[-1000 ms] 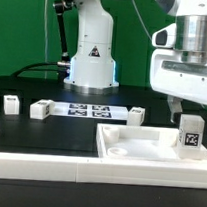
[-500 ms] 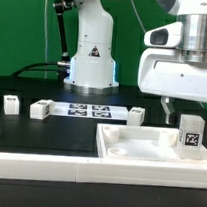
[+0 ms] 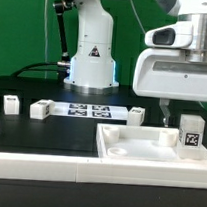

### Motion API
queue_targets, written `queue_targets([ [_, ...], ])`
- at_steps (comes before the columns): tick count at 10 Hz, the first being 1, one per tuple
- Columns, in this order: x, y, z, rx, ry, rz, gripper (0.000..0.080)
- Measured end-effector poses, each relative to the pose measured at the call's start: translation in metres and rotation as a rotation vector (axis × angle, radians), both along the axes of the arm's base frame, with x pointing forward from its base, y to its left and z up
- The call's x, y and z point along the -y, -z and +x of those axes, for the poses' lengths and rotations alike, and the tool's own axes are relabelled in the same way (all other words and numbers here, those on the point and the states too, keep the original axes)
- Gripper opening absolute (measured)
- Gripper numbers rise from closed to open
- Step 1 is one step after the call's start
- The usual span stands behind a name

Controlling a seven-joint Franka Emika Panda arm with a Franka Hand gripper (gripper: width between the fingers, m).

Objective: Assemble square table

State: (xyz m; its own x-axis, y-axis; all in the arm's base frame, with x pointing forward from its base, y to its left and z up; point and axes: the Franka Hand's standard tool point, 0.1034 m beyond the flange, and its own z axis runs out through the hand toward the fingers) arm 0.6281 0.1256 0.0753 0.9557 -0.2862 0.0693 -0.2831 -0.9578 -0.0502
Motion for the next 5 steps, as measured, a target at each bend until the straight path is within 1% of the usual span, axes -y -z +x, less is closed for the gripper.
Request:
queue_targets([
  [2, 0.0034, 0.0, 0.0006, 0.004, -0.15, -0.02, 0.0649],
  [3, 0.0042, 0.0, 0.0007, 0.004, -0.18, -0.024, 0.0621],
  [4, 0.0048, 0.0001, 0.0008, 0.005, -0.213, -0.026, 0.0483],
  [5, 0.0048, 0.0001, 0.0008, 0.005, -0.204, -0.026, 0.0483],
])
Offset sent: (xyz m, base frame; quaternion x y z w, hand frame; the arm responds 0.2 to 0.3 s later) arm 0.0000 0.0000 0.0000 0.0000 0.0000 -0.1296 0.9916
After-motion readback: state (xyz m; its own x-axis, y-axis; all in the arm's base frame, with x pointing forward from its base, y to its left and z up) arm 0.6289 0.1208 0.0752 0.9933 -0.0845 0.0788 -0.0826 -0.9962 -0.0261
